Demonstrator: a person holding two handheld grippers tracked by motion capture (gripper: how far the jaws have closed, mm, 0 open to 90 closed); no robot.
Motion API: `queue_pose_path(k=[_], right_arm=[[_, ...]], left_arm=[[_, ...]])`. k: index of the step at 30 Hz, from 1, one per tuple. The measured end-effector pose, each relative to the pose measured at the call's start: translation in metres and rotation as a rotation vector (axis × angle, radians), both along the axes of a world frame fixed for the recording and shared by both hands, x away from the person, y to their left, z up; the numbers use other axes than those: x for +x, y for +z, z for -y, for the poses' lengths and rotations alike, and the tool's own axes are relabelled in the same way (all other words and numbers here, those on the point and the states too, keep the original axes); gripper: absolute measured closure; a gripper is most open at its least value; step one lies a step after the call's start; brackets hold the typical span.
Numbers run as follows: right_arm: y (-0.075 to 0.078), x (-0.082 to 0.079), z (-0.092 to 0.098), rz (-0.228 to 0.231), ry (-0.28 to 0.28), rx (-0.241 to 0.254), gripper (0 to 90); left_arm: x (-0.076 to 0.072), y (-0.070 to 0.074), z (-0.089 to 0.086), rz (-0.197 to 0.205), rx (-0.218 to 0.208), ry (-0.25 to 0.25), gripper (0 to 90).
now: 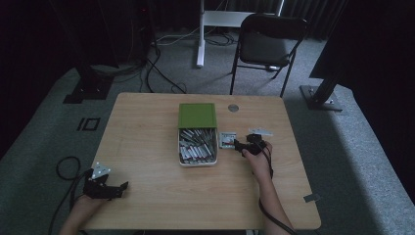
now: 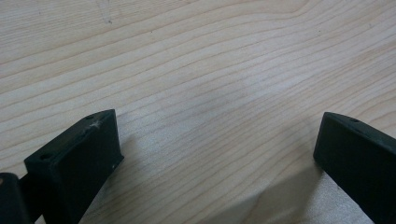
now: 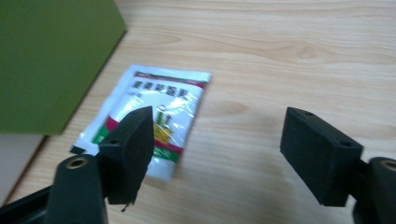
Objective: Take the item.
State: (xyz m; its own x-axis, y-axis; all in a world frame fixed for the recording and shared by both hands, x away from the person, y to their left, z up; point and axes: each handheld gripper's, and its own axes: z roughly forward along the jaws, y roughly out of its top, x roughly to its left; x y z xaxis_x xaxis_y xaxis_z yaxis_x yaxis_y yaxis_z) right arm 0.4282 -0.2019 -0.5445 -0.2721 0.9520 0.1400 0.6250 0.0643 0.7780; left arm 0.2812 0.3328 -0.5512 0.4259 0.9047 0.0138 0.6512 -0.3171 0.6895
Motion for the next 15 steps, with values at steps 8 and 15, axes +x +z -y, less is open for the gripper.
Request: queue_pose_path(k=[8, 15], right_arm=[[0.003, -0.013, 0.015, -0.002, -0.014, -0.018, 19.2], [0.007, -0.023, 0.029, 0.009, -0.039, -0.02, 18.8]], left_arm=[[0.0, 0.0, 0.0, 0.0, 0.0, 0.0, 1.4], [0.0, 0.0, 0.0, 0.0, 0.0, 0.0, 1.4]])
